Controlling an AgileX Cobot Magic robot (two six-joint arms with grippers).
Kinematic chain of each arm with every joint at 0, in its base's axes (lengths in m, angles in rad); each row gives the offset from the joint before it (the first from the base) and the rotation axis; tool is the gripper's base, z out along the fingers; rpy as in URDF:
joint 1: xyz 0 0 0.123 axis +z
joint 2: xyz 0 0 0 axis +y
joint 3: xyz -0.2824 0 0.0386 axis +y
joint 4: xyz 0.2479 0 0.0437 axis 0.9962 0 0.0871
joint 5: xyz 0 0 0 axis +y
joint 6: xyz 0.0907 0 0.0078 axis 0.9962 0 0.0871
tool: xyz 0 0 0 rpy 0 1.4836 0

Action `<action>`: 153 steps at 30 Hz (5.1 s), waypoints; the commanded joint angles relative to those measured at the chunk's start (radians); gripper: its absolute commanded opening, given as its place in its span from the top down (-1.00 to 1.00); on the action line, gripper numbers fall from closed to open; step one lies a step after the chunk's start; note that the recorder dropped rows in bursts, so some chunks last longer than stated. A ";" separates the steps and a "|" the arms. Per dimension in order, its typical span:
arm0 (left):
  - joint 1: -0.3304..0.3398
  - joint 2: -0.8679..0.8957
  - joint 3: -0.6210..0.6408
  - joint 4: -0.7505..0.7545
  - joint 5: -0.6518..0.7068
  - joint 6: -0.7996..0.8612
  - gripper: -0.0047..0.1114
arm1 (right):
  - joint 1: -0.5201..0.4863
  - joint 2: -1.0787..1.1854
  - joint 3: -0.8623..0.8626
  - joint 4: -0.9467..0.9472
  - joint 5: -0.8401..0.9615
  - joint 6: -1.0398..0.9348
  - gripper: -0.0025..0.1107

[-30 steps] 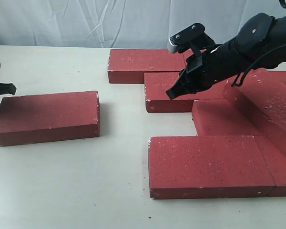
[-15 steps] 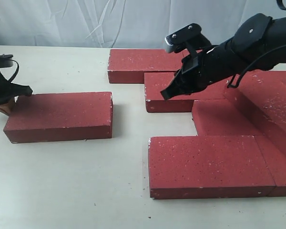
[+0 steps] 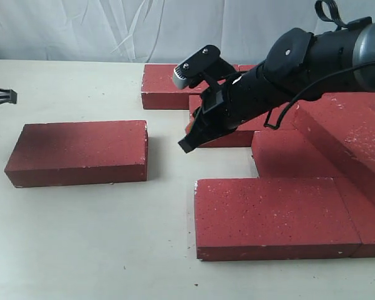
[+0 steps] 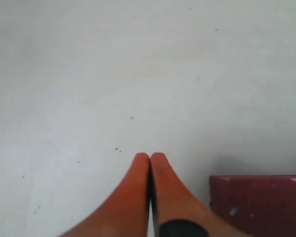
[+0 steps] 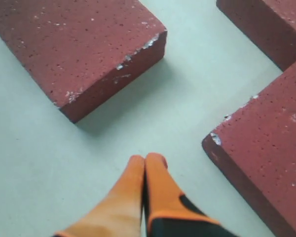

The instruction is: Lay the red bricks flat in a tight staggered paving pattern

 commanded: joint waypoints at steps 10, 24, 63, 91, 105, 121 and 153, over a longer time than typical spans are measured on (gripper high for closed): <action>-0.006 -0.048 0.155 -0.034 -0.239 0.092 0.92 | 0.038 0.075 -0.200 -0.066 -0.009 0.160 0.97; -0.006 0.007 0.101 -0.056 -0.078 0.097 0.92 | 0.078 0.504 -0.846 -0.600 0.472 0.703 0.97; -0.007 0.092 0.047 -0.529 0.321 0.612 0.92 | 0.129 0.573 -0.913 -0.637 0.735 0.710 0.97; -0.040 0.047 0.047 -0.520 0.268 0.643 0.92 | 0.127 0.581 -0.913 -0.893 0.770 0.801 0.97; -0.036 0.041 0.047 -0.555 0.190 0.643 0.92 | 0.048 0.465 -0.913 -0.604 0.752 0.693 0.97; -0.036 0.041 0.047 -0.553 0.182 0.645 0.92 | 0.007 0.443 -0.913 -0.546 0.680 0.615 0.97; -0.036 0.041 0.047 -0.562 0.180 0.648 0.92 | -0.145 0.480 -0.913 -0.533 0.712 0.648 0.97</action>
